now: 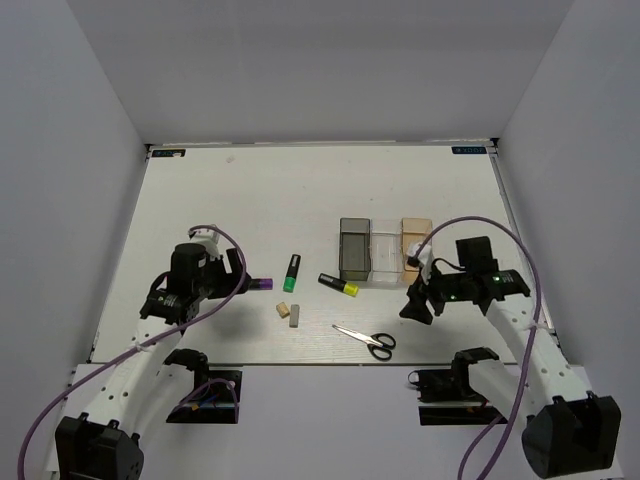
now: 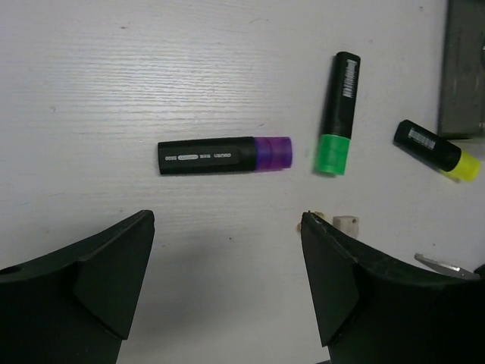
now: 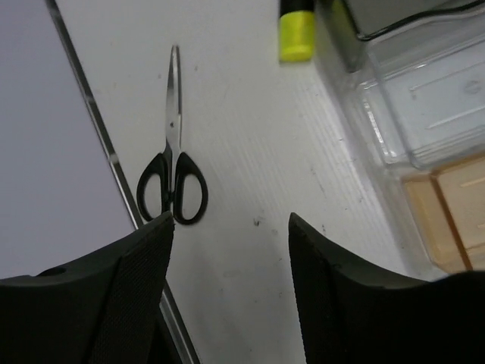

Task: Sort the stationery into containers
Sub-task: Pick up the pen from the center of the board.

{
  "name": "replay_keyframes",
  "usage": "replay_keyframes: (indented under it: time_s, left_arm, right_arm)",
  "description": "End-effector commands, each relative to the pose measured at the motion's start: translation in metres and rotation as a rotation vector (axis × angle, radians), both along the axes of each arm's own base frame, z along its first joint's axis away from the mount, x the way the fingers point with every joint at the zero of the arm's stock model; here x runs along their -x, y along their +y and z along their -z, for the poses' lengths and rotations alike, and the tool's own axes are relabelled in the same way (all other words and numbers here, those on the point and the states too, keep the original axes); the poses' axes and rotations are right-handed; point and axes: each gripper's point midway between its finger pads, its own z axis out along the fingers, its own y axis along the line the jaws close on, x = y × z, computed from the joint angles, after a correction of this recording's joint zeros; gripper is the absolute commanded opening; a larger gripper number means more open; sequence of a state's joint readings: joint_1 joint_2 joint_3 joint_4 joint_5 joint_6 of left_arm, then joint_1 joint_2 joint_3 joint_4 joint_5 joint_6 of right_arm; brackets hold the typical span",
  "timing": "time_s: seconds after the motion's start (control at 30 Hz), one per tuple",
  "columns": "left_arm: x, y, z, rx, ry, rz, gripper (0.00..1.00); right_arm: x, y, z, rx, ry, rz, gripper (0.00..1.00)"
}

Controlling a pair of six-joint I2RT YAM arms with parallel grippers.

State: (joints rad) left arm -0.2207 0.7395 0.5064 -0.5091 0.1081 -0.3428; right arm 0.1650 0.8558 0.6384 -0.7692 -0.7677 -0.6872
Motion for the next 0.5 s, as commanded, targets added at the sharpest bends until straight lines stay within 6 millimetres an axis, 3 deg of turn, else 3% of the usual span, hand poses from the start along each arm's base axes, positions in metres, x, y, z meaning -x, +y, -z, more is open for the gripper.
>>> replay_keyframes:
  time_s: [0.0, 0.2, 0.37, 0.47]
  left_arm:
    - [-0.004, 0.015, -0.007, -0.05, 0.004, -0.08, 0.89]
    - [-0.003, 0.014, -0.005, -0.057, 0.007, -0.069, 0.89]
    - [-0.003, 0.011, -0.003, -0.049, 0.019, -0.053, 0.89]
    - [-0.003, 0.01, -0.003, -0.046, 0.023, -0.046, 0.89]
  right_arm:
    - [0.014, -0.004, 0.024, 0.132, 0.016, -0.103, 0.63]
    - [0.029, -0.026, 0.082, 0.438, 0.005, -0.222, 0.65]
    - [0.035, -0.021, 0.099, 0.486, 0.032, -0.216, 0.64]
    - [0.024, -0.013, 0.1, 0.489, 0.02, -0.153, 0.62]
